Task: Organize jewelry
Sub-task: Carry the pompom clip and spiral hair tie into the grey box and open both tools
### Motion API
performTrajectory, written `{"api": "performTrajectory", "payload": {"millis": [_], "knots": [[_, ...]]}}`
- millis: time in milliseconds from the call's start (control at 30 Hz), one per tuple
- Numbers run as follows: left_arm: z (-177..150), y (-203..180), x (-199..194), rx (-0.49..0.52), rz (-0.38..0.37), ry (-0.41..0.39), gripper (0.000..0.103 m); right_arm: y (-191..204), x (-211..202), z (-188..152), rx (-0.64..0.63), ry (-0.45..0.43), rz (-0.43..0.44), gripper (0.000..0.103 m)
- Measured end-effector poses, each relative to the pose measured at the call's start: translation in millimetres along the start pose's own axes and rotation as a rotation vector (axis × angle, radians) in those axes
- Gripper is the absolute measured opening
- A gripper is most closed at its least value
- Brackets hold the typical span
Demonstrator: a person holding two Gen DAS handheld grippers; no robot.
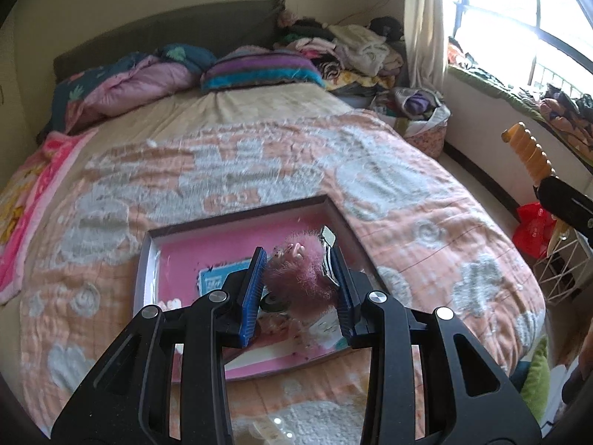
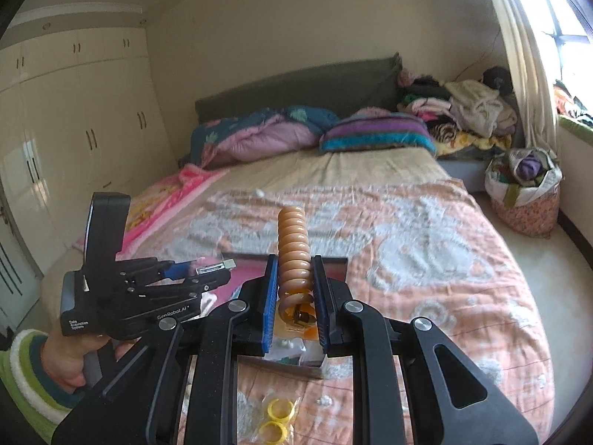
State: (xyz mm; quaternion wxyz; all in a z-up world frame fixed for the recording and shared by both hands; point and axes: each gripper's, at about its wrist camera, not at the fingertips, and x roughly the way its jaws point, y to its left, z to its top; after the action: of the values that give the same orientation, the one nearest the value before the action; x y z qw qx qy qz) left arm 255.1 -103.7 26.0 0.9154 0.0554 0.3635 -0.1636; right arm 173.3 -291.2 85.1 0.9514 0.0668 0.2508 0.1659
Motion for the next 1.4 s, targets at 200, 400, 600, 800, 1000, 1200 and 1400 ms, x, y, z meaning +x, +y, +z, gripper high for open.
{"api": "performTrajectory", "payload": {"millis": [200,400,600,800,1000,1200,1400], "knots": [[-15.4,19.0,25.7,-0.017,0.023,0.050,0.026,1.5,44.3,-14.0,0.002,0.084,0.004,0.017],[-29.3,38.3,46.2,-0.035,0.054,0.098,0.027,4.7,84.1,-29.3,0.010,0.153,0.022,0.017],[-38.9,52.4,56.7,-0.037,0.088,0.124,0.027,5.9,126.4,-50.5,0.042,0.234,0.024,0.017],[-49.9,63.1,68.6,-0.051,0.102,0.158,0.027,6.4,154.3,-66.3,0.060,0.296,0.017,0.017],[-61.8,65.7,76.6,-0.077,0.083,0.174,0.027,9.3,169.5,-77.8,0.072,0.324,-0.008,0.018],[-65.7,57.0,82.8,-0.066,0.074,0.185,0.027,6.1,132.5,-71.0,0.117,0.233,-0.026,0.047],[-68.5,45.8,84.0,-0.065,0.076,0.195,0.027,-7.6,55.4,-53.1,0.110,0.100,-0.076,0.065]]}}
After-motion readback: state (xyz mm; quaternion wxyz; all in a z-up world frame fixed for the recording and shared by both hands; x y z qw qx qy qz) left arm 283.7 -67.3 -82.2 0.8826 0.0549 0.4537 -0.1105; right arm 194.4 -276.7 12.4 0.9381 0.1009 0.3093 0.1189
